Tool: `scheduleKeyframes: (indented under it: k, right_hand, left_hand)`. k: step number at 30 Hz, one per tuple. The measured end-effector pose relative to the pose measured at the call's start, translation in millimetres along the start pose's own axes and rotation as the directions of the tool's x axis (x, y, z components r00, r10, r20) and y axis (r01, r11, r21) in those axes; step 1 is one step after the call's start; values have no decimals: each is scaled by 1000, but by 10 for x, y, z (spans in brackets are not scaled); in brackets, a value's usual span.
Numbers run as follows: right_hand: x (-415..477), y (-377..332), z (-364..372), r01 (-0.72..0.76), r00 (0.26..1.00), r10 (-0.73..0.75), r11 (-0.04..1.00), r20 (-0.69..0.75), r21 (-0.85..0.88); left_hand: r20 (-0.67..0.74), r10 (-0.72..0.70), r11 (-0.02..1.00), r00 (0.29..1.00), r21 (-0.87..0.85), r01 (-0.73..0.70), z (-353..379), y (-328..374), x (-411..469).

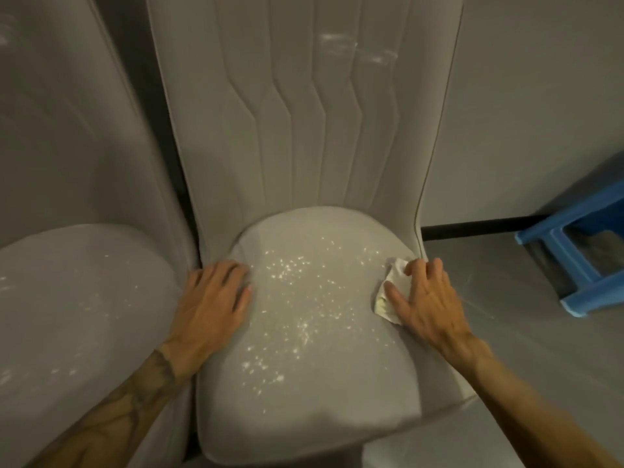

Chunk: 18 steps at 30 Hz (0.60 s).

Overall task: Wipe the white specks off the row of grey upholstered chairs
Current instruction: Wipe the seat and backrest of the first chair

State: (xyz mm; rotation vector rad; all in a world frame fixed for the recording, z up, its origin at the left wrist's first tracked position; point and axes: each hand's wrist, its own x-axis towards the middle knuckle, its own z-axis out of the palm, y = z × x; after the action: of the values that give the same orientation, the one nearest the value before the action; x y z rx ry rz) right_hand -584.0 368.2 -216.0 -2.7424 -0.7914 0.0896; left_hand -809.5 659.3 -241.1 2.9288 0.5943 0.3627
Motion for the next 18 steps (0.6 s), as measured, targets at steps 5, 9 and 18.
scheduleKeyframes:
  k: [5,9,18]
  right_hand:
    - [148,76,248,60,991,-58,998,-117,18]
    - [436,-47,308,84,989,-100,986,-106,-144]
    - [632,178,323,219,974,-227,957,-23,-189]
  left_hand:
    - [-73,37,998,997,60,-33,182,-199,174]
    - [-143,35,997,989,78,-24,261,-192,195]
    - [-180,23,998,983,59,-13,296,-150,56]
